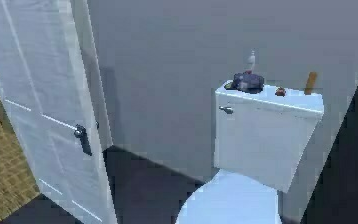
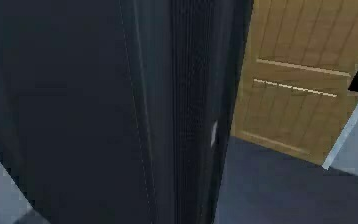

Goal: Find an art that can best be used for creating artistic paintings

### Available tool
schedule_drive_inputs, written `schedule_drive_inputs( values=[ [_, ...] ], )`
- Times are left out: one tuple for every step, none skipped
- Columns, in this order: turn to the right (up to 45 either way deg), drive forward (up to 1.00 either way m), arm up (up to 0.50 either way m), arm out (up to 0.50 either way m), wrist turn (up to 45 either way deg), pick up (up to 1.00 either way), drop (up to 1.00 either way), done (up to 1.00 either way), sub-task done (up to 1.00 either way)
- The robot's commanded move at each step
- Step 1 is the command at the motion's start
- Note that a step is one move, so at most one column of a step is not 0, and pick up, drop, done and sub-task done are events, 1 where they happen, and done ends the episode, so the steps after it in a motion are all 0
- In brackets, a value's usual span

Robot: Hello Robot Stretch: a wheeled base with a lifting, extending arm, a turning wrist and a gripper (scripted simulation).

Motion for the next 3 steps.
schedule_drive_inputs(
  values=[
    [-45.0,0.00,0.00,0.00,0.0,0.00,0.00,0.00,0.00],
    [-45.0,0.00,0.00,0.00,0.0,0.00,0.00,0.00,0.00],
    [-24.0,0.00,0.00,0.00,0.0,0.00,0.00,0.00,0.00]
  ],
)
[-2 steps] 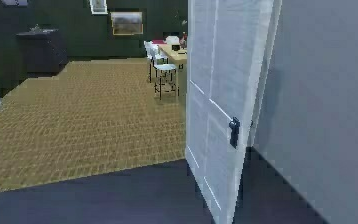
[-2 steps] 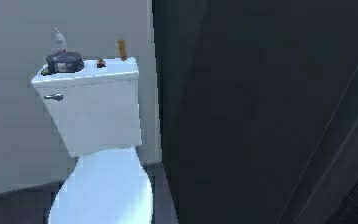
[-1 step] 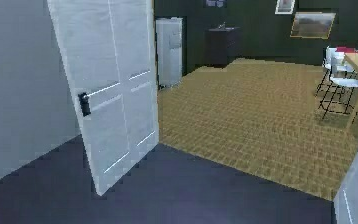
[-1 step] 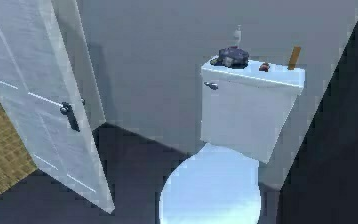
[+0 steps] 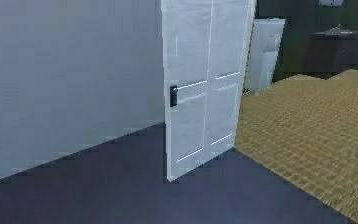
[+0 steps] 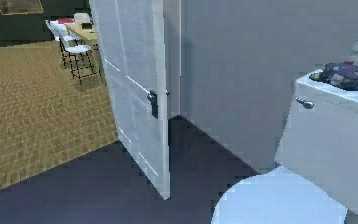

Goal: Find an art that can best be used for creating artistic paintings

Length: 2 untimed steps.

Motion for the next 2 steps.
schedule_drive_inputs(
  values=[
    [0.0,0.15,0.00,0.00,0.0,0.00,0.00,0.00,0.00],
    [45.0,0.00,0.00,0.00,0.0,0.00,0.00,0.00,0.00]
  ],
)
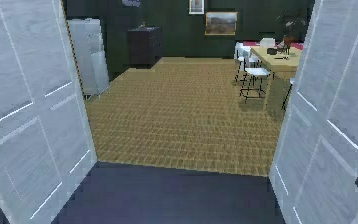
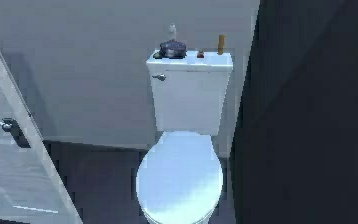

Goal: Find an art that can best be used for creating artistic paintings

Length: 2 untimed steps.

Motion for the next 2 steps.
schedule_drive_inputs(
  values=[
    [6.0,0.00,0.00,0.00,0.0,0.00,0.00,0.00,0.00],
    [0.0,1.00,0.00,0.00,0.0,0.00,0.00,0.00,0.00]
  ],
)
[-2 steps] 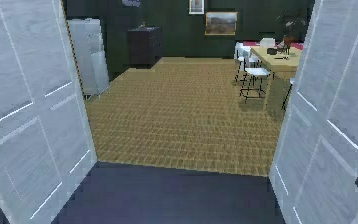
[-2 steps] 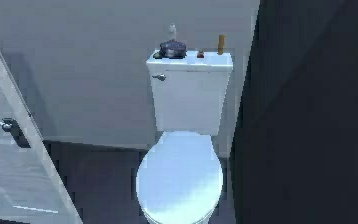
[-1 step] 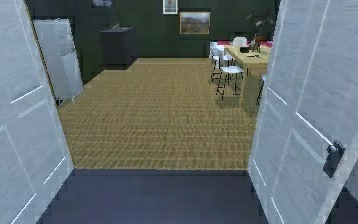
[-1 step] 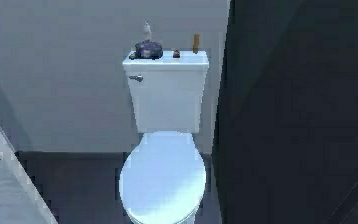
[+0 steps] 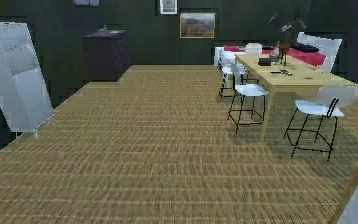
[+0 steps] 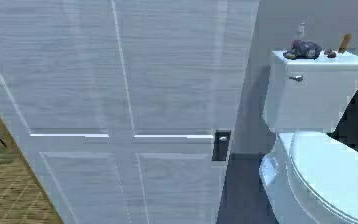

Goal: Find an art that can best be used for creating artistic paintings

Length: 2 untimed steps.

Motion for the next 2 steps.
schedule_drive_inputs(
  values=[
    [0.0,1.00,0.00,0.00,0.0,0.00,0.00,0.00,0.00],
    [0.0,1.00,0.00,0.00,0.0,0.00,0.00,0.00,0.00]
  ],
)
